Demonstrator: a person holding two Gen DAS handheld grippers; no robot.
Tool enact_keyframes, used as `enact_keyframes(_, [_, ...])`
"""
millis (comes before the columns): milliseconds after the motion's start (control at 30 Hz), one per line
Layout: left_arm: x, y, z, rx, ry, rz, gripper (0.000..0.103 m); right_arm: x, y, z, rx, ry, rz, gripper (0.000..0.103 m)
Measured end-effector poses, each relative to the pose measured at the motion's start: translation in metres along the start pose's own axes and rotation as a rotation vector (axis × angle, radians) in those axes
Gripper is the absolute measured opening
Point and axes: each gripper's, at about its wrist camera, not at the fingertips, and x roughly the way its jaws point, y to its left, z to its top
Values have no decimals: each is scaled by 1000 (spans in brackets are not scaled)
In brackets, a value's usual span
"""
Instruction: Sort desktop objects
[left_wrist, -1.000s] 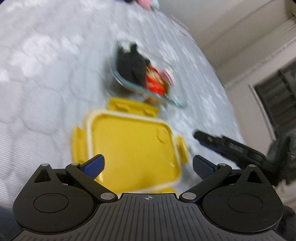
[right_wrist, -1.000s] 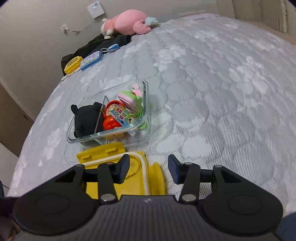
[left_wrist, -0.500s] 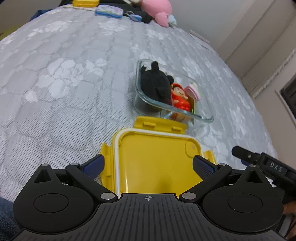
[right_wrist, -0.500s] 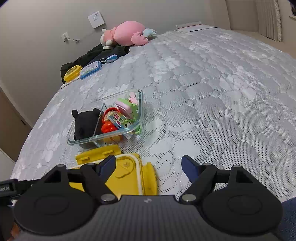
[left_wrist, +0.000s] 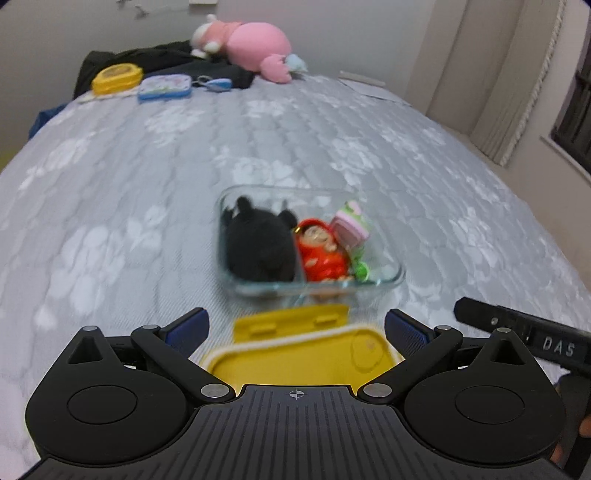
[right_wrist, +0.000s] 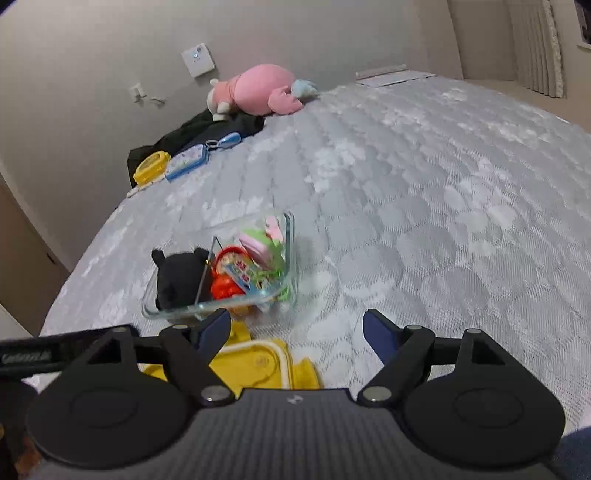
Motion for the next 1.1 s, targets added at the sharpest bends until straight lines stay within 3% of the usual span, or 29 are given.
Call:
enact_keyframes(133, [18,-9,16,40,-6,19,103,10,-5,7,13,-27,-20,81])
enact_keyframes(267, [41,-7,23,21,24,32,103,33,-13,1,16,62,-60,81])
enact_keyframes(333, [40,2,27,-27,40,-10,99,42,-15,1,28,89,-69,81])
enact_keyframes(367, [37,8,31,-56,48,-33,96,47,-16,1,34,101,-72,81])
enact_keyframes(400, [35,20,39,-107,68,-67,77,52,-17,1,39,109,-73,81])
enact_keyframes(433, [35,30,45,-152,91,-88,66,55,-17,0,43,117,-74,81])
enact_keyframes(533, [40,53,71,-249,139,-154,68,65,-15,-2,50,142,-60,81])
enact_keyframes(667, [56,42,92,-182,123,-147,73,70,-11,-5,25,163,-38,81])
enact_keyframes(733, [74,34,95,-149,162,-113,69,71,-12,-6,25,173,-35,81])
enact_keyframes(833, [99,31,90,-198,241,-138,69,70,-17,-6,62,187,-15,81])
enact_keyframes(1100, [115,15,91,-85,160,-92,80,73,-25,-5,130,223,16,81])
